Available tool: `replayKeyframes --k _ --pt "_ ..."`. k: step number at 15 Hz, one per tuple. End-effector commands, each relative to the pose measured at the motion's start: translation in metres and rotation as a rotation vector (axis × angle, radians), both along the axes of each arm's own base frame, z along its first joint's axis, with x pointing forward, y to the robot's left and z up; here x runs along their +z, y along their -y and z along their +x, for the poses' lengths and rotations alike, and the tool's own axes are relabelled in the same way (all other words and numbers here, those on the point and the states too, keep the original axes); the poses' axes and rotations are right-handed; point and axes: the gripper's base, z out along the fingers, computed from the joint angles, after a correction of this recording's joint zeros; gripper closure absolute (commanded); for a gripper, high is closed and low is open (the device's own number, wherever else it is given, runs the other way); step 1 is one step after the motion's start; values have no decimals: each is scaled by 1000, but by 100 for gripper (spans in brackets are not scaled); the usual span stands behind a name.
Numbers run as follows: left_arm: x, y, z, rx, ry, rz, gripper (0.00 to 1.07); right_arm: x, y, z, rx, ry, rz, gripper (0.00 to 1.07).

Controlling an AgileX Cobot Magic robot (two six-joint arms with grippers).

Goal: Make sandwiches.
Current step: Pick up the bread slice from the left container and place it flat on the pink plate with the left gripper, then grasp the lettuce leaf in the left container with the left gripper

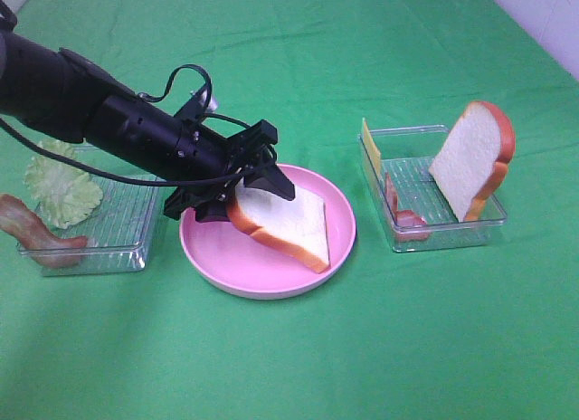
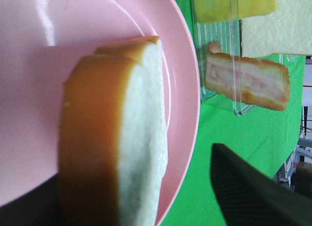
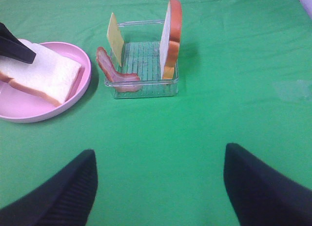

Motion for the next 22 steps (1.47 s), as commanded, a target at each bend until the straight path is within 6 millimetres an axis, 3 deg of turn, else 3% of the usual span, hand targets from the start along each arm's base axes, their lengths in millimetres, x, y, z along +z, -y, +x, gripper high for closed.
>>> replayKeyframes --k 1,8,12,14,16,17,18,20,22 --pt "1 1 -2 -38 15 23 24 0 -1 -2 -1 21 0 39" --pt "39 -12 0 -92 145 205 25 0 -1 -2 0 21 1 39" --pt "84 -33 -9 -62 243 374 25 0 -1 -2 0 21 1 39" --pt "132 -62 -18 52 259 456 25 0 -1 -2 0 21 1 39" --pt "143 -73 -18 59 236 489 25 0 -1 -2 0 21 1 39" --pt "159 -96 -14 63 172 578 25 0 -1 -2 0 21 1 39" --pt "162 -100 -13 64 164 596 25 0 -1 -2 0 21 1 39" --pt "174 -137 -2 135 151 669 25 0 -1 -2 -1 21 0 39" --pt "164 -155 6 171 118 699 26 0 -1 -2 -1 21 0 39"
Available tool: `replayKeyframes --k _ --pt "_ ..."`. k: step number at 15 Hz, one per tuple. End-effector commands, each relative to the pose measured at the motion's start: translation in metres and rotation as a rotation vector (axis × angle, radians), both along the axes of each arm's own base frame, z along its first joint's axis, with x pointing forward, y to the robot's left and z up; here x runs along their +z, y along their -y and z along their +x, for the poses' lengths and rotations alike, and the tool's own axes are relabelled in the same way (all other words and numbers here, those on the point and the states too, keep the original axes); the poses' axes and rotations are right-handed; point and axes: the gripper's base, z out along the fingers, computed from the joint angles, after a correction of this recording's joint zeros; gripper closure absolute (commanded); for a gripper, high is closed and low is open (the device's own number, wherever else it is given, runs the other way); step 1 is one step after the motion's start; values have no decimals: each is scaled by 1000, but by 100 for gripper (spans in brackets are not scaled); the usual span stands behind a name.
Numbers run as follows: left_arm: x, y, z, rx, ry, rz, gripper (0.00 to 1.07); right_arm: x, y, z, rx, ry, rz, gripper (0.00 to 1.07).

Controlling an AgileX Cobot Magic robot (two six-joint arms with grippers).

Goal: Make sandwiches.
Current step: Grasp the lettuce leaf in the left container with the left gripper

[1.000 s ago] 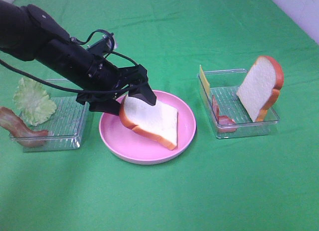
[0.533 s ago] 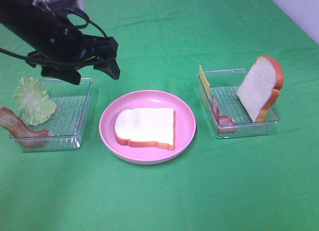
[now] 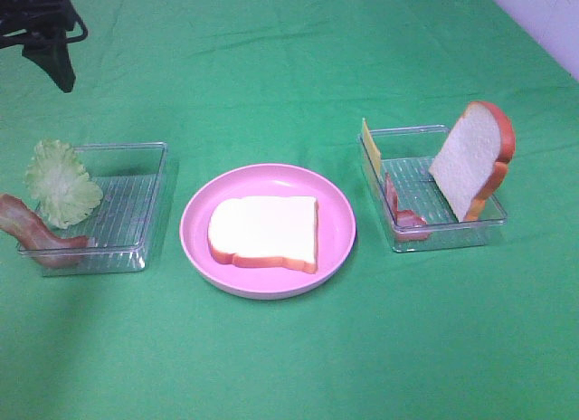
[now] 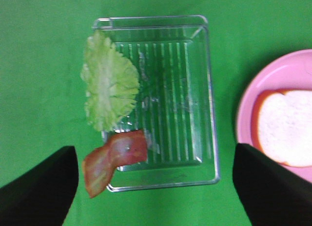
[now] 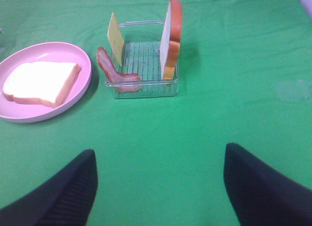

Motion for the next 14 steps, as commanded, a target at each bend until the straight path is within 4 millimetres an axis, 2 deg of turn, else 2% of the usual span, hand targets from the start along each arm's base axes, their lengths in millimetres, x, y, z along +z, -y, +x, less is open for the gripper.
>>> replayKeyframes --k 1,3,4,5,6,9,10,12,14 --pt "-14 -18 10 48 -37 40 26 0 -1 -2 -1 21 -1 39" --pt "-37 -26 23 59 -65 71 26 0 -1 -2 -1 21 0 39" --pt "-54 -26 32 59 -75 73 26 0 -1 -2 -1 21 0 39" --pt "-54 -26 32 59 -75 73 26 0 -1 -2 -1 21 0 39" --pt "-72 -25 41 56 -81 76 26 0 -1 -2 -1 21 -1 39" --pt "-106 -24 54 49 -104 87 27 0 -1 -2 -1 21 -1 39" --pt "-119 -24 58 48 -113 89 30 0 -1 -2 -1 21 0 39" --pt "-130 -23 63 45 -99 88 34 0 -1 -2 -1 21 0 39" --pt "-130 -23 64 45 -90 87 35 0 -1 -2 -1 21 0 39"
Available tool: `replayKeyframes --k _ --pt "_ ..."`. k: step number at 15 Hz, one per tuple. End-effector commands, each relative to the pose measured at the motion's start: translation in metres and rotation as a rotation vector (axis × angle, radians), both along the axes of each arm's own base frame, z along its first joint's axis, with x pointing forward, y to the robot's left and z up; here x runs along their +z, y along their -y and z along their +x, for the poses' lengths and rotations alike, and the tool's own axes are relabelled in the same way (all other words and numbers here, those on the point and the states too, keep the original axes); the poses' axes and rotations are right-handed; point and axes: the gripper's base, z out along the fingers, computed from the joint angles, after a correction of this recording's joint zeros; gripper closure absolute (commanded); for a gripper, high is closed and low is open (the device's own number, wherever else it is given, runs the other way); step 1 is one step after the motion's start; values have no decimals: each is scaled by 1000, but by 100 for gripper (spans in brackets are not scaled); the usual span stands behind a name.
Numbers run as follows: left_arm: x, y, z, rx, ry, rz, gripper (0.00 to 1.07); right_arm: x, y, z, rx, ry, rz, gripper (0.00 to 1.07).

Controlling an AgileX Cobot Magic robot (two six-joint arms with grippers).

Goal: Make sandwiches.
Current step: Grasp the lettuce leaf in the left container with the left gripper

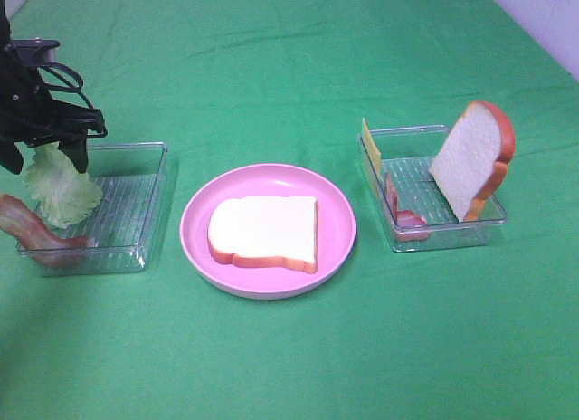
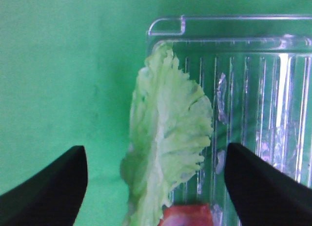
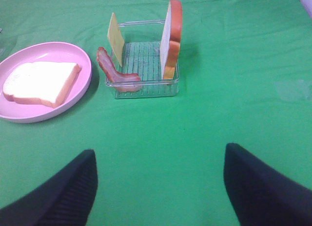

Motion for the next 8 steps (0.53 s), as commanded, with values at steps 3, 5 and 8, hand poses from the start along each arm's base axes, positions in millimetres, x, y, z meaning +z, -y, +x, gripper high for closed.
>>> replayKeyframes --k 3,5,8 --pt "1 -2 5 8 43 -4 53 0 -1 -2 0 21 1 39" --pt "1 -2 5 8 46 -4 65 0 -1 -2 0 21 1 39" --pt "1 -2 5 7 50 -5 78 0 -1 -2 0 21 1 39"
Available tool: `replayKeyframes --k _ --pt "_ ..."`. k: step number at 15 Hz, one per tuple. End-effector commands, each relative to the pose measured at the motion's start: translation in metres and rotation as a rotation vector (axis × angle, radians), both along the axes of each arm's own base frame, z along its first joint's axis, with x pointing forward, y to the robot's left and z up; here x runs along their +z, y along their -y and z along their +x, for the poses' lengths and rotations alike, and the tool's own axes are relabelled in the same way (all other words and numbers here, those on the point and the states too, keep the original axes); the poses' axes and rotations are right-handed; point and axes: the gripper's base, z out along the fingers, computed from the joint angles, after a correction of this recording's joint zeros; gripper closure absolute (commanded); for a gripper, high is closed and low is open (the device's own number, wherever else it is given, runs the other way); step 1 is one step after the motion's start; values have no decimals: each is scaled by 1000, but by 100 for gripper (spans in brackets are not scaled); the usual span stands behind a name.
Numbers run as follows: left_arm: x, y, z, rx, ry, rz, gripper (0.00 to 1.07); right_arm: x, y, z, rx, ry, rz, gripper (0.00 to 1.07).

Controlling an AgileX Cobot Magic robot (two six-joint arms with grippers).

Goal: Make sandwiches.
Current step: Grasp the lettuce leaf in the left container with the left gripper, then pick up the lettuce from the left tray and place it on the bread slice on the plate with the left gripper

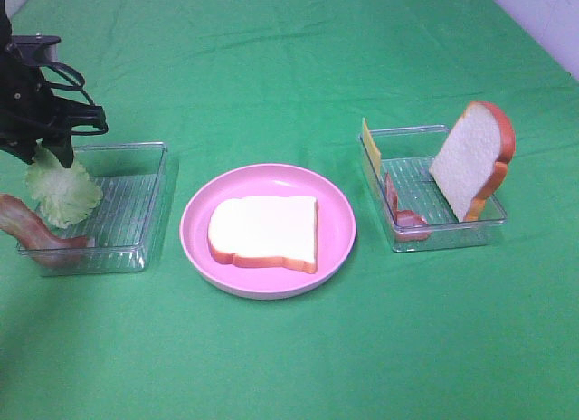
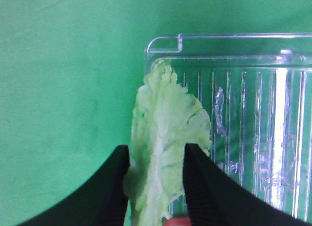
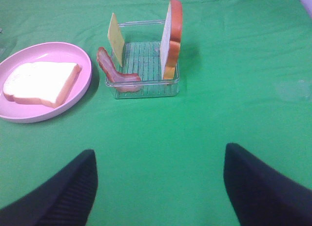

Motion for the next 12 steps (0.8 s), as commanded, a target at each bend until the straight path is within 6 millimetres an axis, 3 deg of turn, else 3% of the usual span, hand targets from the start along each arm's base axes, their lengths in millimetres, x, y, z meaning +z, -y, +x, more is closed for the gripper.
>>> replayKeyframes --k 1,5,10,12 --pt "1 -2 3 11 27 -7 83 0 -1 -2 0 21 1 39" --pt "2 -1 4 11 37 -9 107 0 -1 -2 0 21 1 39" --pt "7 0 3 19 42 -26 107 0 -1 -2 0 21 1 39" --pt "39 5 -1 34 121 -107 107 0 -1 -2 0 21 1 39"
